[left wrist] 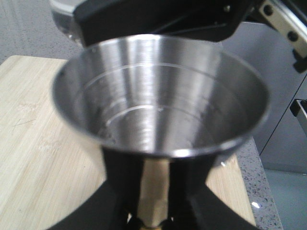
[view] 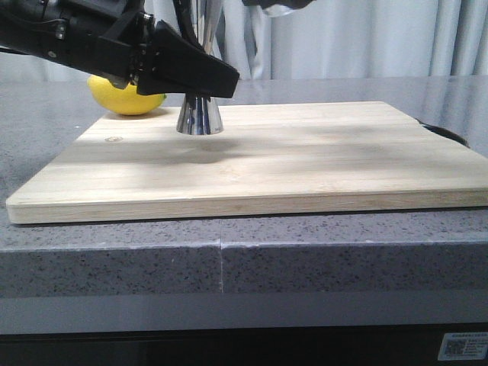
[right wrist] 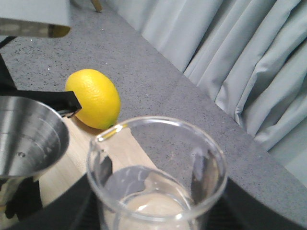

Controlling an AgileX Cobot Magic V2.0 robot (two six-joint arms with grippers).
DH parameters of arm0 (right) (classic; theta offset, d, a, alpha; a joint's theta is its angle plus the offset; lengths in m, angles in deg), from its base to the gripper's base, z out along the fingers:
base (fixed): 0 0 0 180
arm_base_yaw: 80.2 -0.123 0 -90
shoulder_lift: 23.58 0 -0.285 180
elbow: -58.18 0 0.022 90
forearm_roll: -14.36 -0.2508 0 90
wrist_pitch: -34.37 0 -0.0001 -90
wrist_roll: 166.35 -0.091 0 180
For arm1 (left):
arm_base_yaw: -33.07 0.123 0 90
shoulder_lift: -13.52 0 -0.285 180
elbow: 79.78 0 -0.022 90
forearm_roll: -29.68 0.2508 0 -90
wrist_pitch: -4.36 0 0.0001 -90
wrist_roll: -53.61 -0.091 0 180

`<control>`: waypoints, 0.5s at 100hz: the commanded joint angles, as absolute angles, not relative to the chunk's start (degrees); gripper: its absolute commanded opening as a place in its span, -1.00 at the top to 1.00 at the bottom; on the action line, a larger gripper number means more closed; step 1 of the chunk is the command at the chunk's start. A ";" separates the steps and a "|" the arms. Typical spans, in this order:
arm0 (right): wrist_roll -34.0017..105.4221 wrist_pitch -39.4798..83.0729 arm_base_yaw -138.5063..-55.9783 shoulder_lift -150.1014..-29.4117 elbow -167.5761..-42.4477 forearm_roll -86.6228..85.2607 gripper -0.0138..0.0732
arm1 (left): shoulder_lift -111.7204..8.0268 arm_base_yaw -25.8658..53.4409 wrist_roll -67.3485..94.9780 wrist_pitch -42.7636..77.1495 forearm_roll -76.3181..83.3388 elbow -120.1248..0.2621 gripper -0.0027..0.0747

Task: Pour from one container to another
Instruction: 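Bring the beaker above the jigger's cup with the right gripper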

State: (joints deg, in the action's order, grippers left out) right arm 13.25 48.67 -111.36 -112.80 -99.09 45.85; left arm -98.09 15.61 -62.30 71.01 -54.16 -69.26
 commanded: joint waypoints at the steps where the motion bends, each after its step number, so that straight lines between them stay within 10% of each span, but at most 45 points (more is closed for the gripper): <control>1: 13.16 52.95 -111.22 -110.04 -101.34 46.10 0.26 | -94.92 15.03 -61.99 77.13 -58.42 -70.61 0.88; 50: 13.16 52.84 -111.22 -108.82 -101.34 47.12 0.26 | -94.92 15.03 -61.99 77.13 -58.42 -70.61 0.88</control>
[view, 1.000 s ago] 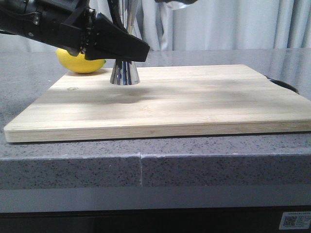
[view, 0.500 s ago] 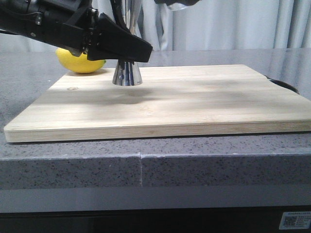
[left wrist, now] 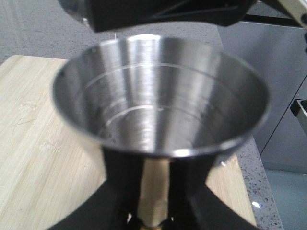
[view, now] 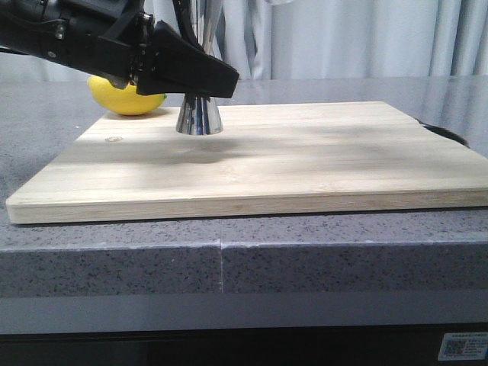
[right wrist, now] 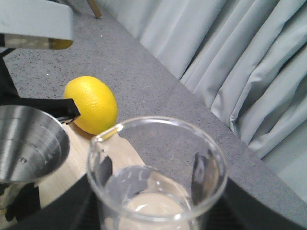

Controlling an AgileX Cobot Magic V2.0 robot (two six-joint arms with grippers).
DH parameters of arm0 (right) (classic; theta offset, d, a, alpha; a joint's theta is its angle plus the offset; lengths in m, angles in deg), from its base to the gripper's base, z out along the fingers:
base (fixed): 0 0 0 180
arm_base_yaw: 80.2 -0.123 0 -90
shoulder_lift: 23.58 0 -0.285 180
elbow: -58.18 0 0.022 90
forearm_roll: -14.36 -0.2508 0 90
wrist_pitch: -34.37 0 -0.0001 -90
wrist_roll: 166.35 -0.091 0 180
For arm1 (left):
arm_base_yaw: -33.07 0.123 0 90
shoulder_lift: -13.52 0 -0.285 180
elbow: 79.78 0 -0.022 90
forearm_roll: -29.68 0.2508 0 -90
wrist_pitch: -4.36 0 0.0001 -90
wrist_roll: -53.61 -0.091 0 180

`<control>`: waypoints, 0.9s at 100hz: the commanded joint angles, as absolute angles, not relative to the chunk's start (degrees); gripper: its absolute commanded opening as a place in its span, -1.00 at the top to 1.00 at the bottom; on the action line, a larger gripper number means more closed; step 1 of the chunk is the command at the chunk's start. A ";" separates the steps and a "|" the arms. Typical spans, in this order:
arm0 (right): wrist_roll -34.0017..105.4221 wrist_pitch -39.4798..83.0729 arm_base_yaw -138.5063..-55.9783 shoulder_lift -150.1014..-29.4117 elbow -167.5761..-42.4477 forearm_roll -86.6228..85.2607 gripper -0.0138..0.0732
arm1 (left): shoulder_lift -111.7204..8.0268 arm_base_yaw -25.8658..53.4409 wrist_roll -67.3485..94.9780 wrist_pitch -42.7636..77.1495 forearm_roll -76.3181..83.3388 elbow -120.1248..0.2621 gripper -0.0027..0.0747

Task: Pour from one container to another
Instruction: 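Bring the beaker above the jigger's cup with the right gripper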

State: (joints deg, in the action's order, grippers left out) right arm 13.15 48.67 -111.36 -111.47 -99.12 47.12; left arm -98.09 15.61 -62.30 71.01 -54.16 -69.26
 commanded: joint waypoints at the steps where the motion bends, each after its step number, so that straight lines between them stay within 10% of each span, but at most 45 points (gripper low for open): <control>1: 13.16 52.84 -111.22 -108.82 -101.34 47.27 0.26 | -94.92 15.03 -61.99 77.13 -58.42 -70.61 0.89; 90: 13.16 49.33 -112.82 -108.82 -104.13 53.98 0.26 | -94.92 13.60 -61.99 77.13 -58.42 -70.61 0.88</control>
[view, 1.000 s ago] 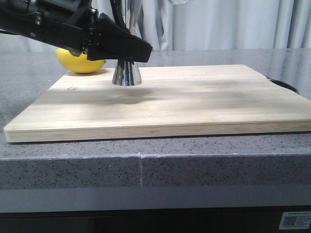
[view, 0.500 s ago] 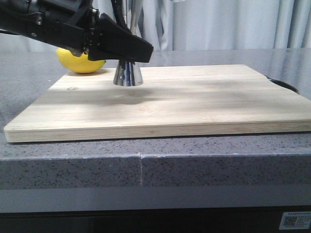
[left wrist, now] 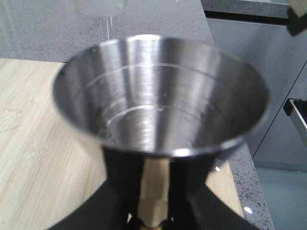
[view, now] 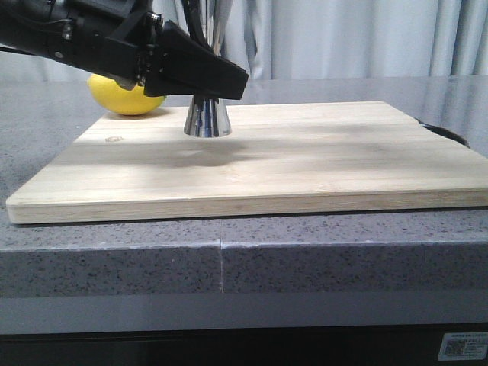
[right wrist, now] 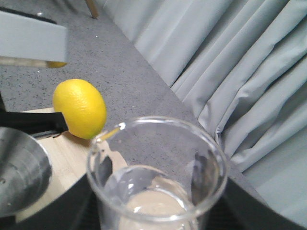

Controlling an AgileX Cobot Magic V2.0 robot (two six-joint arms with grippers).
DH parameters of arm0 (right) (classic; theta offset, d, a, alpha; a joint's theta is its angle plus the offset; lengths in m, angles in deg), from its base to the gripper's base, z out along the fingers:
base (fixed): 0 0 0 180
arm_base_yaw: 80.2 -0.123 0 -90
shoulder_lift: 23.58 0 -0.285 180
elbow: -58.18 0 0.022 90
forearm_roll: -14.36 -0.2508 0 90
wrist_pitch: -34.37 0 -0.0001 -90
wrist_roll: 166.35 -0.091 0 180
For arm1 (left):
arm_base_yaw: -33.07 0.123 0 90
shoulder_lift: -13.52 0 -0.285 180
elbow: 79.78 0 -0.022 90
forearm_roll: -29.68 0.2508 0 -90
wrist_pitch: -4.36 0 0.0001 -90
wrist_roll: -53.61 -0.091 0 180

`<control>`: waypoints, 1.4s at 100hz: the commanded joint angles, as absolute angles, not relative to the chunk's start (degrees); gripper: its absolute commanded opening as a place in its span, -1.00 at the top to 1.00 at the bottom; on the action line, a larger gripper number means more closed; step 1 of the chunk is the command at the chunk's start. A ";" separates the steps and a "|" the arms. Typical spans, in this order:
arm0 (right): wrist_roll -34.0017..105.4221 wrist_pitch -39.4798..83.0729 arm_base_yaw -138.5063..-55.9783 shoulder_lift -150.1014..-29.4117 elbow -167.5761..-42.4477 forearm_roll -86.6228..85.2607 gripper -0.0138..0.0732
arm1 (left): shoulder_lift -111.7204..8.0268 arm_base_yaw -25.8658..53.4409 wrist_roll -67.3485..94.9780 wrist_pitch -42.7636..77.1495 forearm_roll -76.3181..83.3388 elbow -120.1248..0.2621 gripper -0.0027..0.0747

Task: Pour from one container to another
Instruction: 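Bring the beaker above the jigger's cup with the right gripper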

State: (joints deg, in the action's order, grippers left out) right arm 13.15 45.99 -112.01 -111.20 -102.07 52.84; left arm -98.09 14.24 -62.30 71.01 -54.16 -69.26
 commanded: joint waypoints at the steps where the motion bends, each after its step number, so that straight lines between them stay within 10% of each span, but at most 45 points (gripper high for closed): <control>1: 13.16 49.33 -112.94 -108.82 -104.13 54.12 0.26 | -94.92 13.60 -61.99 77.13 -58.42 -70.61 0.88; 140: 13.16 47.55 -113.46 -108.82 -104.13 59.06 0.26 | -94.92 12.72 -61.99 77.13 -58.32 -70.61 0.89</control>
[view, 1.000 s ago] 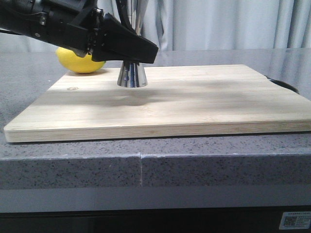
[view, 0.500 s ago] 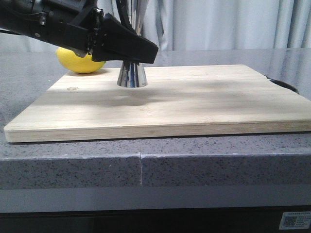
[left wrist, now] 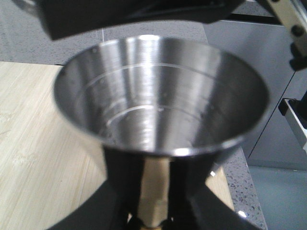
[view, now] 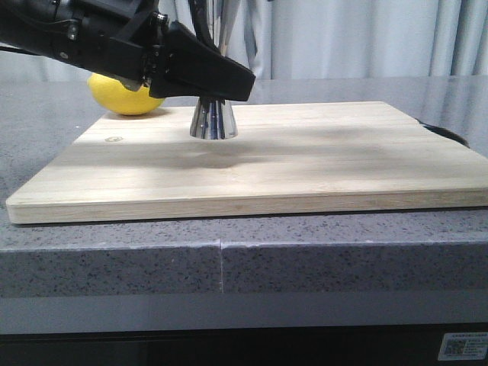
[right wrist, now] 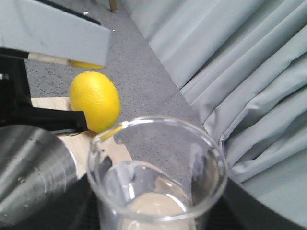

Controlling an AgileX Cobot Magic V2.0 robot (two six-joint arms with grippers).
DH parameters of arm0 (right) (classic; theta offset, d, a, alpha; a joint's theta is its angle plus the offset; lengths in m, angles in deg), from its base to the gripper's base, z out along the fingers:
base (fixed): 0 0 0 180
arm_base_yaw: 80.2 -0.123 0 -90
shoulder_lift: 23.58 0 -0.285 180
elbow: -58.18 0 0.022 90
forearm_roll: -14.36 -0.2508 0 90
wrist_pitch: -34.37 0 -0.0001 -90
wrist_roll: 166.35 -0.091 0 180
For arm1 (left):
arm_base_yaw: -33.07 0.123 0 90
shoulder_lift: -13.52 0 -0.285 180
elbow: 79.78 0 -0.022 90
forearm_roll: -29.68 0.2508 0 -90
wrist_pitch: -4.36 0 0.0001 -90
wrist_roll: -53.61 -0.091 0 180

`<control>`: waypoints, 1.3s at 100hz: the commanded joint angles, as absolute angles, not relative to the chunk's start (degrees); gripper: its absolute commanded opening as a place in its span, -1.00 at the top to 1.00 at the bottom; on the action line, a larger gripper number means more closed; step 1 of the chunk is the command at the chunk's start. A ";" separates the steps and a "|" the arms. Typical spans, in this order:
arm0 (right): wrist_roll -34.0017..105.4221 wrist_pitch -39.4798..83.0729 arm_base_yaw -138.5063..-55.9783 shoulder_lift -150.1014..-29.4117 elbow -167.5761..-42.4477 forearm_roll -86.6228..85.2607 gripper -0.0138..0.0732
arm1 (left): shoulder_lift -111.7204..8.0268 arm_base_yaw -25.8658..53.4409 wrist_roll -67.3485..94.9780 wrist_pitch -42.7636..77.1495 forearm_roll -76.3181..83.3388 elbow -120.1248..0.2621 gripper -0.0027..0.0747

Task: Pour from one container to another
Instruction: 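Bring the beaker above the jigger's cup with the right gripper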

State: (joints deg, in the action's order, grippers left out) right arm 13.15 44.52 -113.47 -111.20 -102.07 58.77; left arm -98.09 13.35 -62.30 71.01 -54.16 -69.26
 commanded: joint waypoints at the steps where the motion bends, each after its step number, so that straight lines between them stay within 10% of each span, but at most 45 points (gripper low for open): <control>1: 13.16 47.55 -113.46 -108.82 -104.13 59.18 0.26 | -94.92 12.72 -61.99 77.13 -58.32 -70.61 0.89; 130: 13.16 47.20 -113.46 -108.82 -104.13 66.99 0.26 | -94.92 12.72 -61.99 77.13 -58.32 -70.61 0.89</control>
